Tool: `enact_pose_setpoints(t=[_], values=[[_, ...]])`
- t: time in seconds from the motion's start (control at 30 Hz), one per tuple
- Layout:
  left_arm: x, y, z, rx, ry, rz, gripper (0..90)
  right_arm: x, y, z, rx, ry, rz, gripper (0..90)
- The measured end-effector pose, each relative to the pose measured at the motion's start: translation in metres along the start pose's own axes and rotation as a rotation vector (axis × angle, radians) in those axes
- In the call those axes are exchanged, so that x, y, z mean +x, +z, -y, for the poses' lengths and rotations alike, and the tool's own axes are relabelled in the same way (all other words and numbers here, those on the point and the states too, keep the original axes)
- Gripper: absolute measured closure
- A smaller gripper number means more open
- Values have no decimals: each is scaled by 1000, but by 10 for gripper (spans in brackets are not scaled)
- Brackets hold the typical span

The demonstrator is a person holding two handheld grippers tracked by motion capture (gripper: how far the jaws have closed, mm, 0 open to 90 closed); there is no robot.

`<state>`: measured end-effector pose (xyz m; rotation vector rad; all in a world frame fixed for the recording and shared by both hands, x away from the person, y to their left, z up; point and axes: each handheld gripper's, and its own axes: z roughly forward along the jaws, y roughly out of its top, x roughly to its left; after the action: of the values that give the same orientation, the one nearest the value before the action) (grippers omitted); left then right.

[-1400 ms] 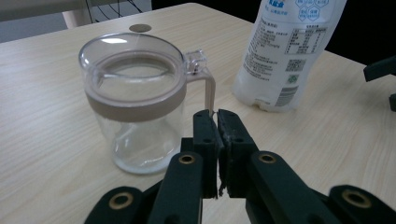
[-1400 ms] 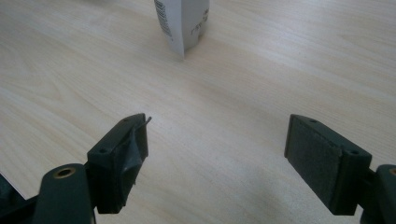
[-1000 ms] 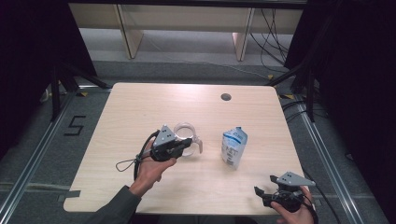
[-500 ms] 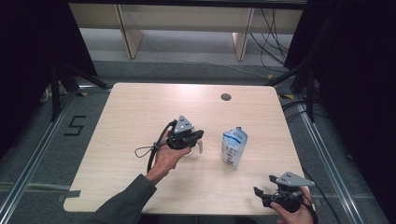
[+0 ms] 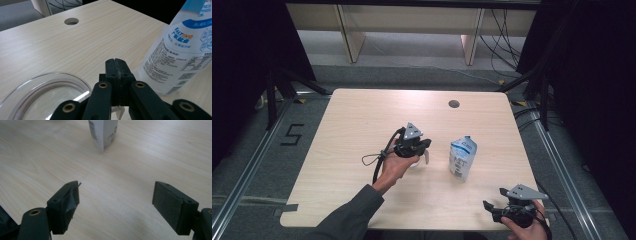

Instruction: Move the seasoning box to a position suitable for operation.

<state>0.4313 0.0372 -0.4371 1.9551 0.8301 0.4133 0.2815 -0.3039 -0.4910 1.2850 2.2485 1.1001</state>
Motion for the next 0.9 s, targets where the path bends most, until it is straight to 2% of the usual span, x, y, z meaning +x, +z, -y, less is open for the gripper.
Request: enact_pose_setpoints(t=[0.07, 0.1, 0.2, 0.27, 0.3, 0.33, 0.37, 0.4, 0.5, 0.53, 0.57, 0.6, 0.73, 0.77, 0.83, 0.87, 0.9], values=[[-1, 1, 0, -12, -15, -2, 890, 0, 0, 0, -6, -1, 4, 226], [-1, 1, 1, -12, -14, -2, 888, -3, 0, 0, -13, -44, 17, 226], [1, 0, 2, 4, 3, 8, 885, -3, 0, 0, -5, -39, 5, 226], [0, 1, 2, -7, -5, 4, 883, -1, 0, 0, -2, -19, 4, 226], [0, 1, 2, -7, -5, 4, 883, -1, 0, 0, -2, -19, 4, 226], [-1, -1, 2, 3, 4, 1, 883, -2, 0, -1, -5, -43, 5, 226], [-1, -1, 2, 3, 4, 1, 883, -2, 0, -1, -5, -43, 5, 226], [-1, -3, 2, 21, 23, -2, 882, -2, 1, 0, -8, -36, 8, 226], [-1, -4, 2, 21, 34, 11, 882, -2, 1, 0, -10, -39, 7, 226], [-2, -4, 3, 15, 18, 11, 881, -2, 0, 0, -3, -43, 7, 226], [-2, -9, 4, 31, 43, 15, 881, -2, 0, 0, -6, -44, 6, 225], [-3, -10, 5, 24, 36, 12, 880, -2, 0, 0, -5, -38, 5, 226], [-4, -17, 9, 36, 55, 15, 880, -2, 1, 0, -8, -33, 7, 226], [-3, -22, 11, 47, 66, 17, 878, -2, 1, 0, -11, -45, 14, 226], [-4, -23, 13, 32, 53, 24, 877, -2, 1, 0, -10, -45, 15, 226], [-3, -26, 14, 42, 69, 27, 877, -2, 1, 0, -10, -45, 15, 226], [-3, -28, 15, 40, 64, 31, 876, -2, 1, 0, -9, -41, 5, 226]])
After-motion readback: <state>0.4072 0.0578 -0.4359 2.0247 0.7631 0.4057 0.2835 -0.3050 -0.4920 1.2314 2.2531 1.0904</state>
